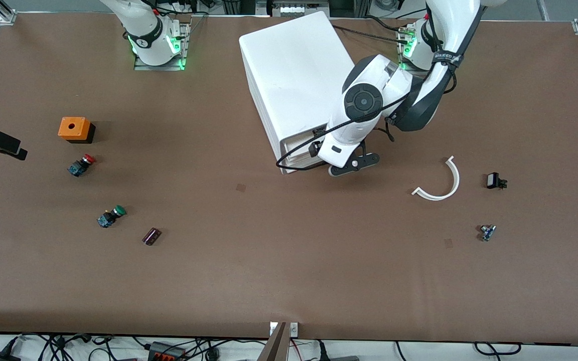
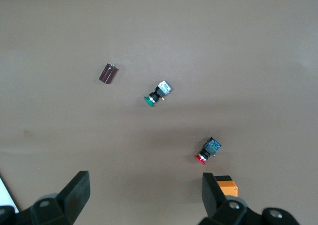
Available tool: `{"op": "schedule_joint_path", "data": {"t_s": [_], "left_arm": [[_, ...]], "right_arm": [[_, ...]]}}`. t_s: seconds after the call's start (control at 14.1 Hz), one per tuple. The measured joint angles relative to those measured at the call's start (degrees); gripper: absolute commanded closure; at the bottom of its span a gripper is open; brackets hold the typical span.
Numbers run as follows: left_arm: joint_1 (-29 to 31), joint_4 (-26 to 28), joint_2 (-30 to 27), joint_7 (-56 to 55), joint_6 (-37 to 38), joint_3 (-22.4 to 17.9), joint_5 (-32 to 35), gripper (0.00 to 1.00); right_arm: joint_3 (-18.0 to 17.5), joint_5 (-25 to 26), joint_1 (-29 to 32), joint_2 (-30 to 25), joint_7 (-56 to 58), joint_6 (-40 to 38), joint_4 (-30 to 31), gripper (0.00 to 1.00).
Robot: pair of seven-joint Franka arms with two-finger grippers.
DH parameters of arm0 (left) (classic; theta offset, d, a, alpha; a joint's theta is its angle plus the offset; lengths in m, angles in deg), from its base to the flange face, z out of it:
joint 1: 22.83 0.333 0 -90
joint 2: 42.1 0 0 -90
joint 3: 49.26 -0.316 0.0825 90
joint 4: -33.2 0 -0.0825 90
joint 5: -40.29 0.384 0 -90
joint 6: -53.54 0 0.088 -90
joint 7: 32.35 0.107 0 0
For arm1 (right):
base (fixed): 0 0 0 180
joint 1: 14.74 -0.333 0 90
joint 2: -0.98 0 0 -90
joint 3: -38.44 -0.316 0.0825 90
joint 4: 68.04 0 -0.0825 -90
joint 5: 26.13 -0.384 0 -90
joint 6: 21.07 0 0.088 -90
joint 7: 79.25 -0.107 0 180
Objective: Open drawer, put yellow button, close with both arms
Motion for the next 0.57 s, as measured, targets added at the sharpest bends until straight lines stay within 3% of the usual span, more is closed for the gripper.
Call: {"op": "schedule_joint_path", "data": {"t_s": [0.28,0.57], "left_arm": [[0.04,1.59,-0.71,-0.74,-0.05,2.58,0.00,0.00],[0.14,1.97,-1.09,-0.86,-0.19,2.69,0.02,0.00]], "right_arm": [[-0.33,0.21,-0.24,-4.13,-0.01,2.31,7.22,0.00],[-0.35,1.21,-0.25,-9.43,-0.01,5.81,15.47,0.00]]}}
